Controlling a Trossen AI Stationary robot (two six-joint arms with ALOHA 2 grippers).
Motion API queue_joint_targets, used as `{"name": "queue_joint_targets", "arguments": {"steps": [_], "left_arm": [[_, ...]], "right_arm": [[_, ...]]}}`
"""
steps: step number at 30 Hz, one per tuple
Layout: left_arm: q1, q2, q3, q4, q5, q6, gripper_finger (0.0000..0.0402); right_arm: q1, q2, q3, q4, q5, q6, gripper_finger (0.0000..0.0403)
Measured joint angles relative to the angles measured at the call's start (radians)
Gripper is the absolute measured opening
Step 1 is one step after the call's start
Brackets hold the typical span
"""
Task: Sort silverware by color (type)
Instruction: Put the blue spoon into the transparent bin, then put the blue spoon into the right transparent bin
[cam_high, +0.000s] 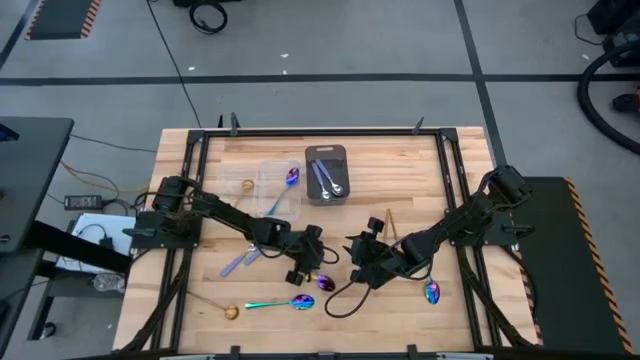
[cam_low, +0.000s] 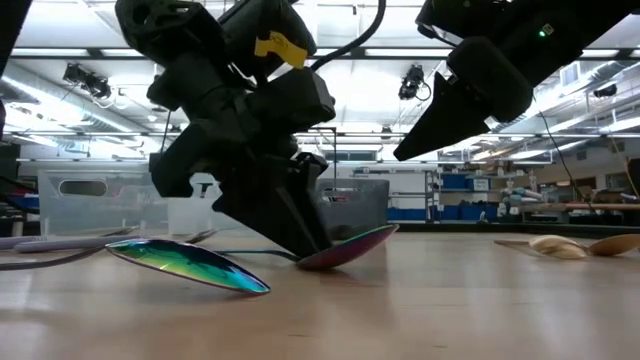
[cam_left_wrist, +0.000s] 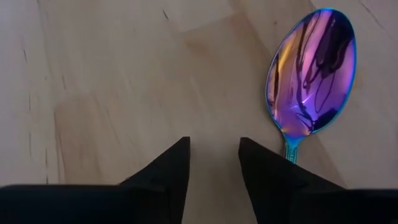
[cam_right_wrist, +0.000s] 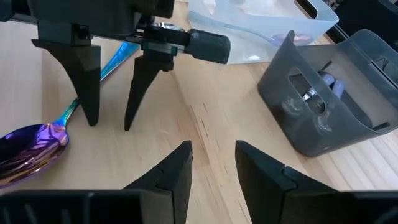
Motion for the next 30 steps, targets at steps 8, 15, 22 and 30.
{"name": "queue_joint_targets", "arguments": {"steps": [8, 15, 22, 30], "left_arm": [[-0.001, 0.000, 0.001, -0.058, 0.000, 0.008, 0.0086], [-0.007, 0.001, -0.001, -0.069, -0.003, 0.035, 0.0008], [-0.006, -0.006, -0.003, -0.065, -0.005, 0.005, 0.0009], [-0.025, -0.089, -0.012, -0.093, -0.037, 0.042, 0.0027]], "right_arm": [[0.000, 0.000, 0.000, 0.005, 0.005, 0.000, 0.0132], [0.000, 0.000, 0.000, 0.004, 0.005, -0.001, 0.0132], [0.000, 0.000, 0.000, 0.004, 0.006, -0.001, 0.0132], [0.000, -0.001, 0.000, 0.004, 0.007, -0.001, 0.0132]]}}
